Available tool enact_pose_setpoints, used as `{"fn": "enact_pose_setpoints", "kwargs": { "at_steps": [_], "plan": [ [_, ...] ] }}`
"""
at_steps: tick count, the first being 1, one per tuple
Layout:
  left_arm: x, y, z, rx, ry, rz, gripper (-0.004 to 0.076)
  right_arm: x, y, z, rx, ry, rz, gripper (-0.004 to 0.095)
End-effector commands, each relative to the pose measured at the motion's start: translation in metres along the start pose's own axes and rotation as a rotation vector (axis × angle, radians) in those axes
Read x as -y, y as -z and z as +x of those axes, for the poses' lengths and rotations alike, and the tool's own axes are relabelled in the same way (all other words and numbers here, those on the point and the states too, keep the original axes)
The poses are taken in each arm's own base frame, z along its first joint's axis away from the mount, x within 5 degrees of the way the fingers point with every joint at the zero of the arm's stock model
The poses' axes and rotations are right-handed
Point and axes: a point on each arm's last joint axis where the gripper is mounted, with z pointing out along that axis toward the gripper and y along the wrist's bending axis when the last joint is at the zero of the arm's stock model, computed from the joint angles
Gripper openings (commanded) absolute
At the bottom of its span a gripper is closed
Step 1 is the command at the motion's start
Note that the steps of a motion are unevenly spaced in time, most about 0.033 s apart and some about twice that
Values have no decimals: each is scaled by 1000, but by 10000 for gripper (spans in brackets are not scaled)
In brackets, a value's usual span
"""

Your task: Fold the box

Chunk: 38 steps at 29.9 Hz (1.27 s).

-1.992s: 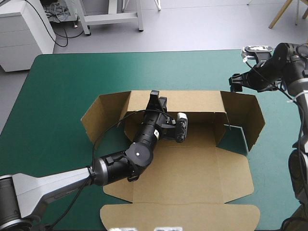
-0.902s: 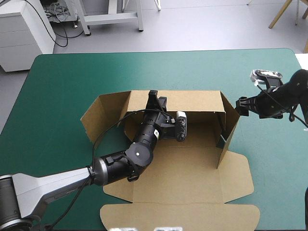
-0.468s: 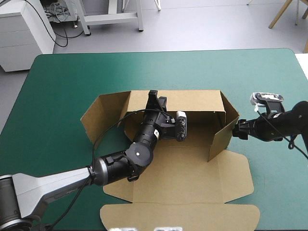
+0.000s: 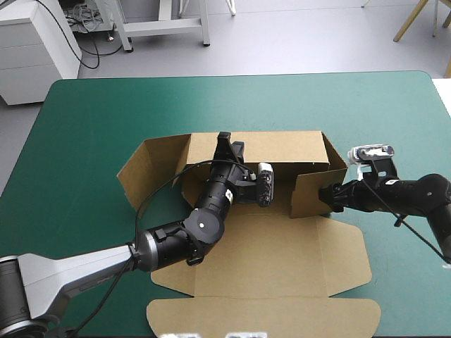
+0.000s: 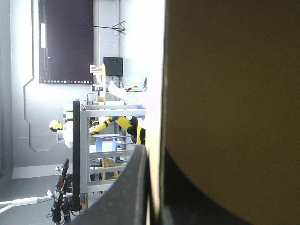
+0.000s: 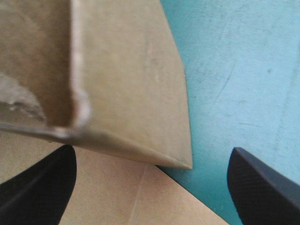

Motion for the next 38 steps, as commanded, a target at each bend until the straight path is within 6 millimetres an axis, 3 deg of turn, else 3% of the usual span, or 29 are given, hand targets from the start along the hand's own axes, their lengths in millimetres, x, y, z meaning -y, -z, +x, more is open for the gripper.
{"fn": "enact_pose_setpoints", "kwargs": {
  "at_steps": [1, 6, 16, 18, 20, 22, 23, 24, 28, 31, 36, 38],
  "plan": [
    [-28, 10, -1, 25, -19, -122, -10, -19, 2, -14, 118, 70, -5, 796],
    [-28, 10, -1, 25, -19, -122, -10, -46, -6, -20, 179, 155, -9, 796],
    [-28, 10, -1, 25, -19, -122, -10, -63, -14, -22, 301, 168, 56, 758],
    [-28, 10, -1, 25, -19, -122, -10, -63, -18, -17, 307, 143, 57, 656],
    [-28, 10, -1, 25, -19, -122, -10, -62, -21, -13, 300, 134, 60, 453],
    [-28, 10, -1, 25, -19, -122, -10, -61, -22, -11, 300, 143, 66, 211],
    [-28, 10, -1, 25, -19, -122, -10, -61, -22, -11, 298, 153, 68, 45],
    [-28, 10, -1, 25, -19, -122, -10, -61, -22, -11, 300, 159, 70, -18],
    [-27, 10, -2, 26, -16, -120, 7, -61, -22, -11, 303, 159, 71, -6],
    [-27, 10, -2, 30, -16, -118, 137, -61, -22, -11, 305, 157, 71, -8],
    [-27, 10, -2, 30, -16, -118, 531, -61, -22, -12, 308, 141, 66, -8],
    [-27, 10, -2, 30, -16, -118, 621, -62, -21, -12, 311, 140, 65, -8]
  ]
}}
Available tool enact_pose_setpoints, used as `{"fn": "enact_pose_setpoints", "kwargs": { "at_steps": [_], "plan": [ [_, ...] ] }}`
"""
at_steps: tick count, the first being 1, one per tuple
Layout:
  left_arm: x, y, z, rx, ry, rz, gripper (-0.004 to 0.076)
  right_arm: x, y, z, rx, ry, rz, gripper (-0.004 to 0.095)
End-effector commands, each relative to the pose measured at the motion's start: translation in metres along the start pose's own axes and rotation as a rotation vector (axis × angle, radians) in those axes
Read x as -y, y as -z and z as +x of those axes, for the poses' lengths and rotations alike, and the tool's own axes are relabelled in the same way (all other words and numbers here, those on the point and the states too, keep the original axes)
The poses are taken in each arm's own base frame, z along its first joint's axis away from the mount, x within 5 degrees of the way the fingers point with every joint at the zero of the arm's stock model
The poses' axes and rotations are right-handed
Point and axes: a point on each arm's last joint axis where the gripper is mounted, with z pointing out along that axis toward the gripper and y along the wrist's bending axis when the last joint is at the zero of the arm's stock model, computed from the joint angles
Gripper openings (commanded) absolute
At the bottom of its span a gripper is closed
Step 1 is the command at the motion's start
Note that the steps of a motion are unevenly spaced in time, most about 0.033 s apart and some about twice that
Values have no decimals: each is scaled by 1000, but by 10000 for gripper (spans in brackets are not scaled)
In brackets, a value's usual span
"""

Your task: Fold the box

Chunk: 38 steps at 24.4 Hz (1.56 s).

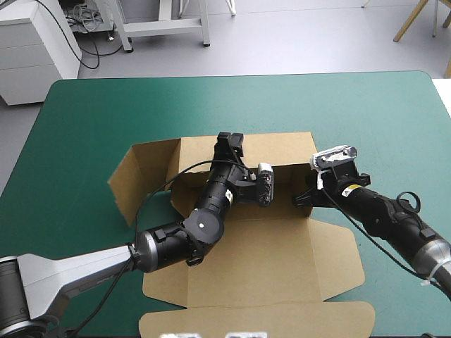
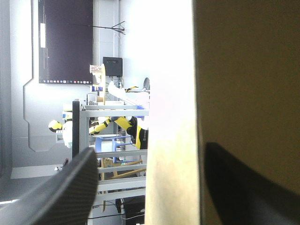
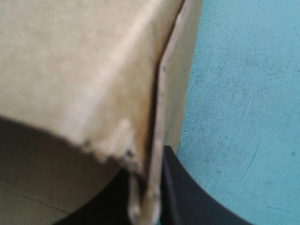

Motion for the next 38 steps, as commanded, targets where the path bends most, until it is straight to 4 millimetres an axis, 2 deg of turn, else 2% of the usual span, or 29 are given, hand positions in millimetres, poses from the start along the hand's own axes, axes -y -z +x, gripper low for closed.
{"fn": "enact_pose_setpoints", "kwargs": {
  "at_steps": [1, 9, 14, 20, 29, 30, 32, 34, 35, 37, 38],
  "plan": [
    [-27, 11, -4, 34, -19, -121, 637, -2, 9, -14, 73, -27, -6, -8],
    [-22, 29, -25, 57, -41, -155, 635, -2, 13, -38, 140, -47, -2, -8],
    [-20, 44, -35, 36, -95, -203, 635, 1, -3, -58, 93, -50, 20, -8],
    [-18, 51, -42, 43, -123, -215, 635, 11, -34, -86, -8, -65, 108, -8],
    [-17, 51, -42, 42, -119, -208, 634, 16, -36, -126, -27, -66, 169, -8],
    [-17, 51, -41, 34, -110, -201, 615, 16, -35, -129, -29, -66, 172, -8],
    [-13, 50, -38, 2, -135, -157, 471, 16, -32, -132, -33, -68, 175, -8],
    [-8, 48, -34, -38, -205, -77, 127, 16, -31, -132, -43, -68, 179, -10],
    [-11, 45, -30, -65, -213, 19, 10, 16, -31, -132, -49, -72, 181, -10],
    [-26, 37, -22, -119, -101, 219, 13, 16, -30, -130, -78, -75, 187, -10],
    [-42, 32, -16, -124, -23, 304, 13, 17, -30, -128, -92, -76, 189, -10]
  ]
}}
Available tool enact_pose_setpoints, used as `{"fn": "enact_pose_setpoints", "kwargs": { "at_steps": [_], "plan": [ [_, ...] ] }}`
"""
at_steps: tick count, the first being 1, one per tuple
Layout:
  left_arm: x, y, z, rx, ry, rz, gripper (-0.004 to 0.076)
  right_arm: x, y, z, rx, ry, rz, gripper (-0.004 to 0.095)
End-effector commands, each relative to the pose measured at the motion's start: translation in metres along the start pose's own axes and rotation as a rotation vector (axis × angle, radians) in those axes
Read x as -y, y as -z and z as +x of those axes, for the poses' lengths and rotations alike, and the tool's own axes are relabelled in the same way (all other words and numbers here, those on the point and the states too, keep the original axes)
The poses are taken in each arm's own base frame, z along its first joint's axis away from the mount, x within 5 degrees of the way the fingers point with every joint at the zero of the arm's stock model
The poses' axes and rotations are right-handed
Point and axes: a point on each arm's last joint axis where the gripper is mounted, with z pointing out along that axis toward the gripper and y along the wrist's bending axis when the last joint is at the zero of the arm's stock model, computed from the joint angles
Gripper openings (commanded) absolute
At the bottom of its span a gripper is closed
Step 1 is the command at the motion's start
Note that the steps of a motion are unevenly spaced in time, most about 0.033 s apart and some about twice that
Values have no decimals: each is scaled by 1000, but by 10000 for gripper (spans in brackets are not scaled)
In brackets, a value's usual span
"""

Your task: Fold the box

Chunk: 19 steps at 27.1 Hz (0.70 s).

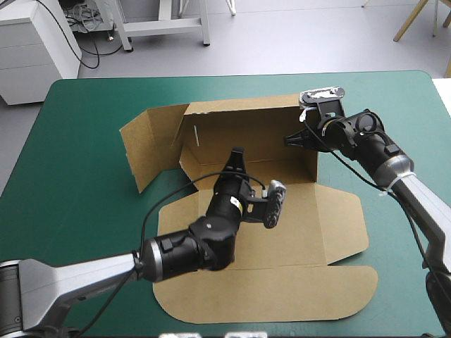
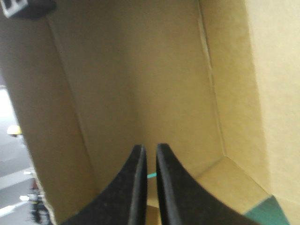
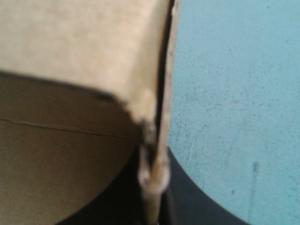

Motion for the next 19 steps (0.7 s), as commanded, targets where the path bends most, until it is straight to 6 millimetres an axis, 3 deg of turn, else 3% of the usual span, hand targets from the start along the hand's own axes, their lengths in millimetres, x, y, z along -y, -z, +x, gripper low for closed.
{"fn": "enact_pose_setpoints", "kwargs": {
  "at_steps": [1, 4, 10, 14, 19],
  "plan": [
    [-57, 14, 21, 24, 168, 114, 13, 1, 23, -15, 95, -3, -2, -10],
    [-116, 18, 67, -8, 482, 207, 13, 2, 23, -11, 50, -2, 9, -19],
    [-166, 23, 161, -134, 918, 211, 6, 3, 22, -7, 2, -2, 19, -19],
    [-173, 21, 220, -178, 1219, 228, -5, 4, 22, -4, -31, 7, 26, -19],
    [-163, 20, 287, -150, 1557, 303, -5, 5, 23, 1, -89, 16, 38, -19]
  ]
}}
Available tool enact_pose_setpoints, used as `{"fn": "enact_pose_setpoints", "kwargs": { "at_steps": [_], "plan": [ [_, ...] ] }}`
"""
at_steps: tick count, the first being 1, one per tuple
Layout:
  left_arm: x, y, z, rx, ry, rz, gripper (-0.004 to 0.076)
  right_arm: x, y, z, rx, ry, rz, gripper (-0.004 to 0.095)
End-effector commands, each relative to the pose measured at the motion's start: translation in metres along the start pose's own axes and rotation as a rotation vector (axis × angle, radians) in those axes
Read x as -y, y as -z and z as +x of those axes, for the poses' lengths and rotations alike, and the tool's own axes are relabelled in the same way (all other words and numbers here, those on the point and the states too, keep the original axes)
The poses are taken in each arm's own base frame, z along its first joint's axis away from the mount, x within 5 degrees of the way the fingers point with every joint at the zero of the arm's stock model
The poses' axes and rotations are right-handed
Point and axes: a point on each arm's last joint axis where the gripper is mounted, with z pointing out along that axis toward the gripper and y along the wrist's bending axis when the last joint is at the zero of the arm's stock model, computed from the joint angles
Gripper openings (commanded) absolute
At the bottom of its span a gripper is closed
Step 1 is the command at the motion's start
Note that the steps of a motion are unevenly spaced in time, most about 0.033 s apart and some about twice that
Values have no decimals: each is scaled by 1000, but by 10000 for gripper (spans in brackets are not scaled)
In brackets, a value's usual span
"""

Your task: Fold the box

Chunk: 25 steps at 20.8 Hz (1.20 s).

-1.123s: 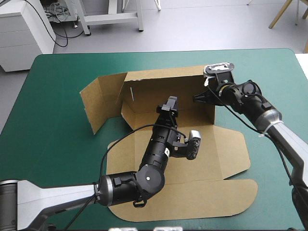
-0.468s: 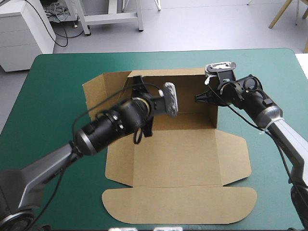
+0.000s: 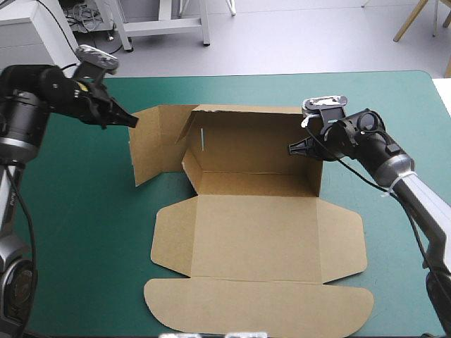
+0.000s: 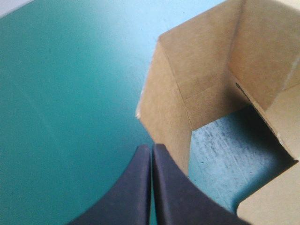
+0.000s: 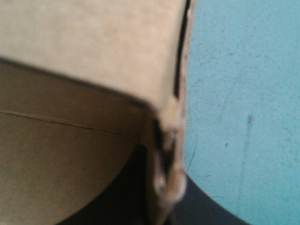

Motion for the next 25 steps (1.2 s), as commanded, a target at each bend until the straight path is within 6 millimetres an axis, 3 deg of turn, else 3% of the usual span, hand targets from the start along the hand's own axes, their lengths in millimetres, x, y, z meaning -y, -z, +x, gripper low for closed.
{"fn": "enact_pose_setpoints", "kwargs": {
  "at_steps": [1, 6, 8, 12, 14, 16, 19, 21, 25],
  "plan": [
    [-30, 24, 8, 123, 203, 92, -5, 3, 22, -7, 50, 32, 11, -19],
    [-85, -1, 55, 59, 476, 100, -5, 1, 22, -5, 28, 47, -9, -19],
    [-107, -27, 88, 56, 666, 74, -5, 1, 21, -4, 19, 56, -10, -19],
    [-122, -58, 139, 25, 893, 82, -5, 1, 22, -4, 14, 73, -13, -19],
    [-126, -65, 155, 23, 957, 64, -5, 1, 27, -8, 25, 68, -17, -19],
    [-127, -68, 159, 29, 988, 67, -6, 1, 38, -15, 35, 64, -15, -19],
    [-128, -68, 159, 44, 980, 50, -10, 1, 70, -26, -7, 35, -31, -19],
    [-130, -68, 159, 54, 976, 32, -10, -6, 86, -28, -26, 17, -126, -19],
    [-130, -68, 158, 60, 984, 36, -10, -19, 84, -24, -61, -15, -266, -19]
  ]
}}
